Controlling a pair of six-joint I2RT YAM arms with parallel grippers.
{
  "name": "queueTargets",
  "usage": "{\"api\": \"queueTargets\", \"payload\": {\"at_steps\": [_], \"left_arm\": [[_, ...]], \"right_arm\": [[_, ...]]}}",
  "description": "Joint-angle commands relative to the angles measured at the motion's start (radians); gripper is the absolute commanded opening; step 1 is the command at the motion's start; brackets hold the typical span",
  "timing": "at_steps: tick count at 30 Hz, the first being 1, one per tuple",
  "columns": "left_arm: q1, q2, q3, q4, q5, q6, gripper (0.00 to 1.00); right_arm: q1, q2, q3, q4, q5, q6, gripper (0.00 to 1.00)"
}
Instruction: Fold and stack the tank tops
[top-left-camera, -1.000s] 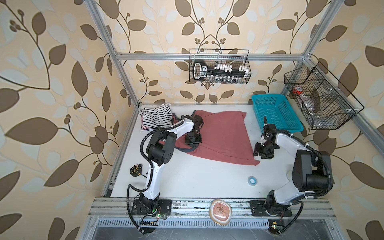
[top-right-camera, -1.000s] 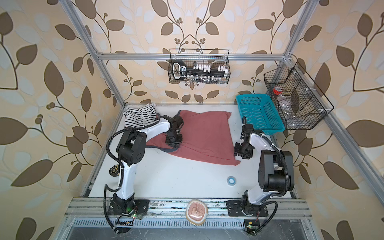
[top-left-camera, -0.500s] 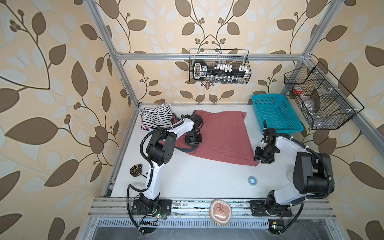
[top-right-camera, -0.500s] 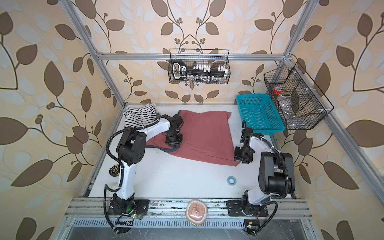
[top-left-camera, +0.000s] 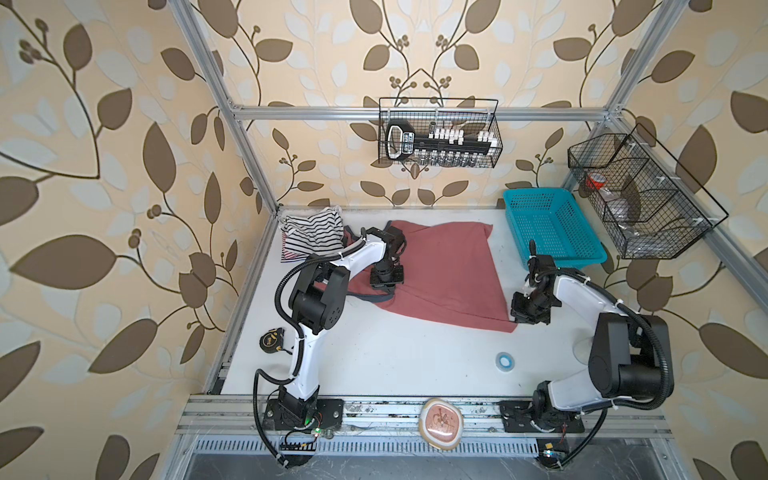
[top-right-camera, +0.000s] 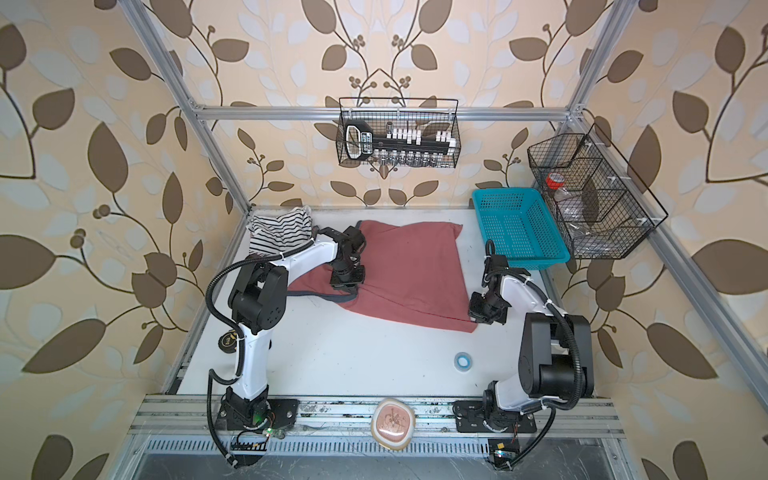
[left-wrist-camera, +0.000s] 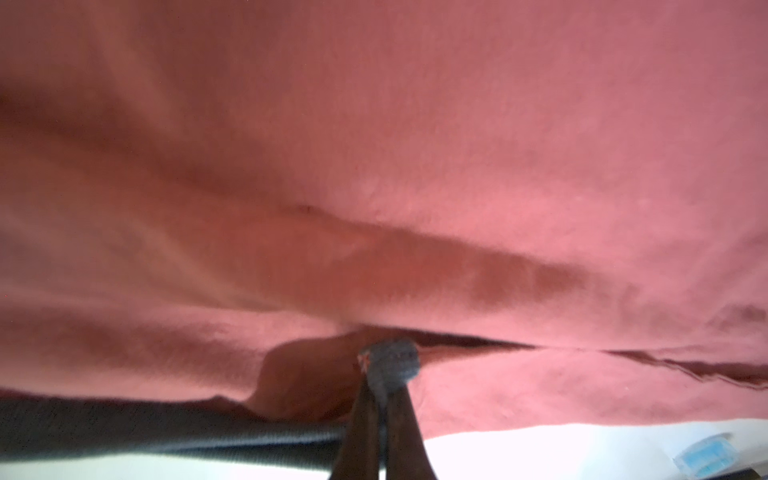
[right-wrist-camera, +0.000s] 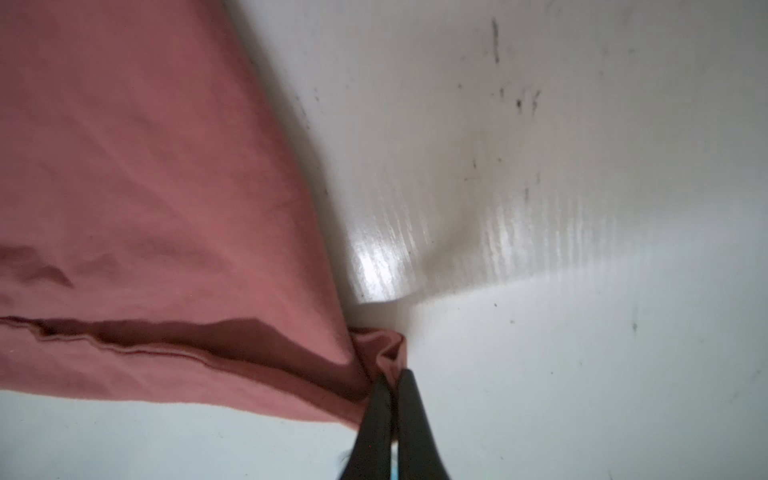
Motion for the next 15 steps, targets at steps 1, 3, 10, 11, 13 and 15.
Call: {"api": "queueTargets", "payload": {"at_steps": [1,3,10,11,13,15], "left_arm": [[-0.006,-0.106,-0.021,-0.035,-0.006,0.001,0.00],[-0.006,-0.145,-0.039,-0.039,-0.014,0.001,0.00],[-0.006,-0.272,-0.122,-0.053,-0.056,0.005,0.00],[-0.006,-0.285,-0.130,-0.054,-0.061,0.004,0.00],[-0.006,-0.300,-0.144,-0.051,-0.075,0.000,0.00],[-0.004,-0.299,-0.145,-0.054,-0.090,0.000,0.00]], "right_arm": [[0.019,-0.078,0.022,-0.062,0.031,0.007,0.00],[0.029,-0.121,0.054,-0.098,0.043,0.006,0.00],[0.057,-0.186,0.167,-0.180,0.072,-0.013,0.00],[0.059,-0.182,0.181,-0.180,0.069,-0.019,0.00],[0.059,-0.159,0.206,-0.179,0.068,-0.027,0.00],[0.060,-0.114,0.231,-0.179,0.064,-0.043,0.00]]}}
